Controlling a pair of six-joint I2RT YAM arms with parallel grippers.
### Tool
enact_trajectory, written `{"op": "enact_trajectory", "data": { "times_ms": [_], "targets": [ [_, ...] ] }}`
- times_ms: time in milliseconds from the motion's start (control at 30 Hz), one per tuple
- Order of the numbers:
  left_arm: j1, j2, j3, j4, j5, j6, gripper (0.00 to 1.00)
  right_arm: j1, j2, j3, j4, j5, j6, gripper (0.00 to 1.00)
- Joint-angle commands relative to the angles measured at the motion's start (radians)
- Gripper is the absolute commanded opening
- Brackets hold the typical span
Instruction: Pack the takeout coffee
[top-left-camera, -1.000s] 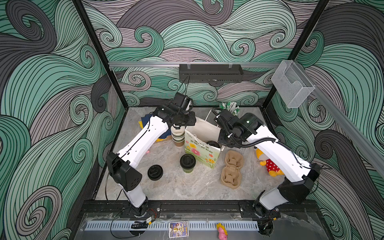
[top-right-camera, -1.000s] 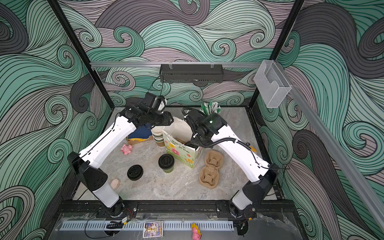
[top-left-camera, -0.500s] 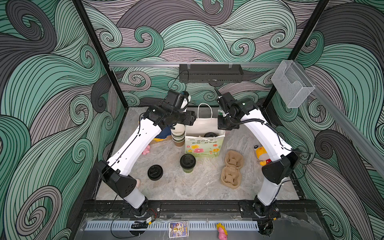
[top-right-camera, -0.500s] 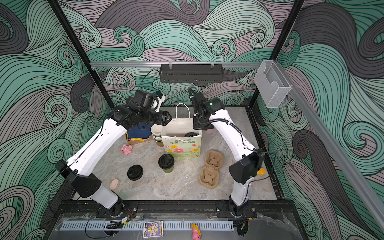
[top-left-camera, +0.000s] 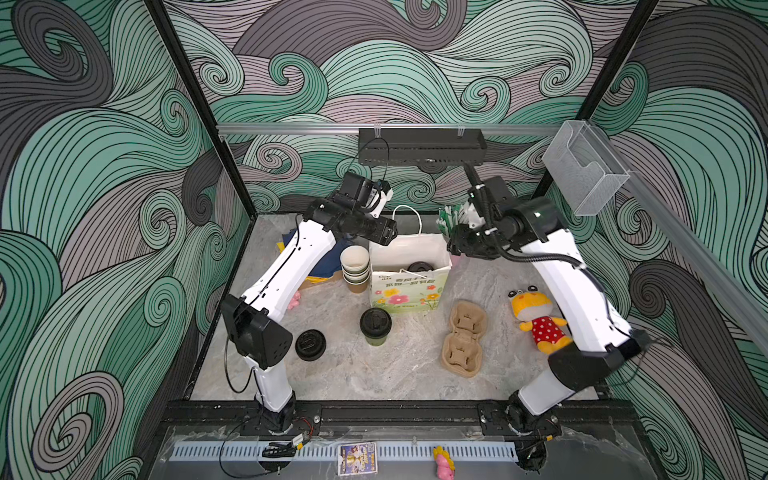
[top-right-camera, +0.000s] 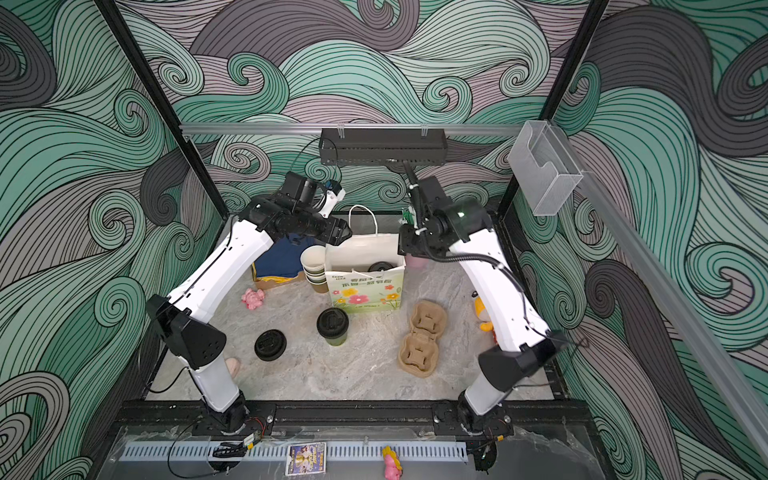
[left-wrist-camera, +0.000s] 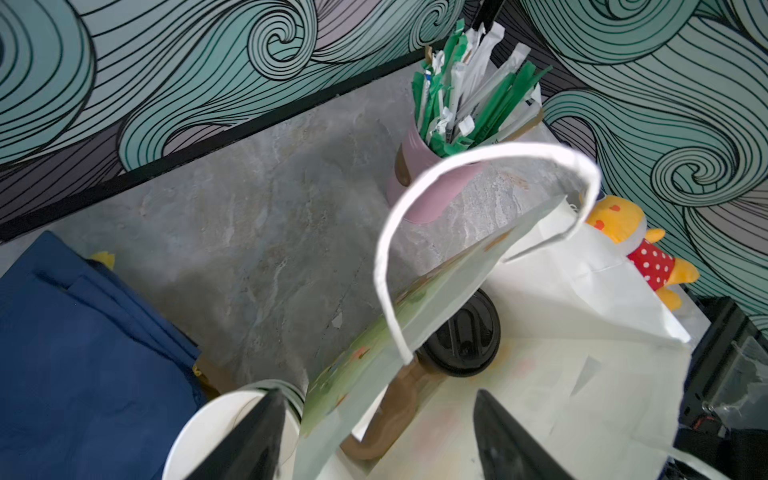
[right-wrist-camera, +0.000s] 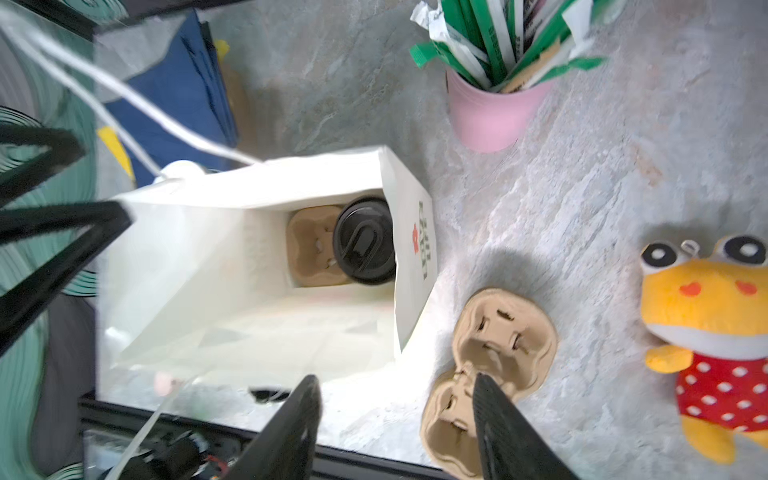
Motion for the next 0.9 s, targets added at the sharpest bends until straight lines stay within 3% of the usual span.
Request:
{"op": "enact_trajectory", "data": {
  "times_ms": [0,100,200,367,467,633,867],
  "targets": [
    [0.012,0.035,0.070,-0.023,0.121,0.096,0.75,0.010,-0.135,-0.171,0.081,-0.141,0.196,0.60],
    [0.022,0.079,0.100,-0.037,0.175,0.128,0.73,0.034,-0.298,-0.404,0.285,-0.216,0.364,0.60],
    [0.024,0.127,0.152,-0.105,0.202,0.171,0.70,0.064,-0.406,-0.590,0.472,-0.204,0.553,0.59],
    [0.025,0.151,0.175,-0.146,0.202,0.186,0.59,0.106,-0.407,-0.661,0.599,-0.144,0.747,0.57],
    [0.025,0.145,0.174,-0.138,0.214,0.172,0.54,0.122,-0.382,-0.653,0.587,-0.070,0.852,0.57],
    [0.025,0.133,0.156,-0.102,0.232,0.134,0.52,0.129,-0.296,-0.550,0.413,0.043,0.995,0.52],
    [0.025,0.086,0.107,-0.021,0.219,0.085,0.59,0.137,-0.133,-0.390,0.226,0.014,1.084,0.44]
  ]
}}
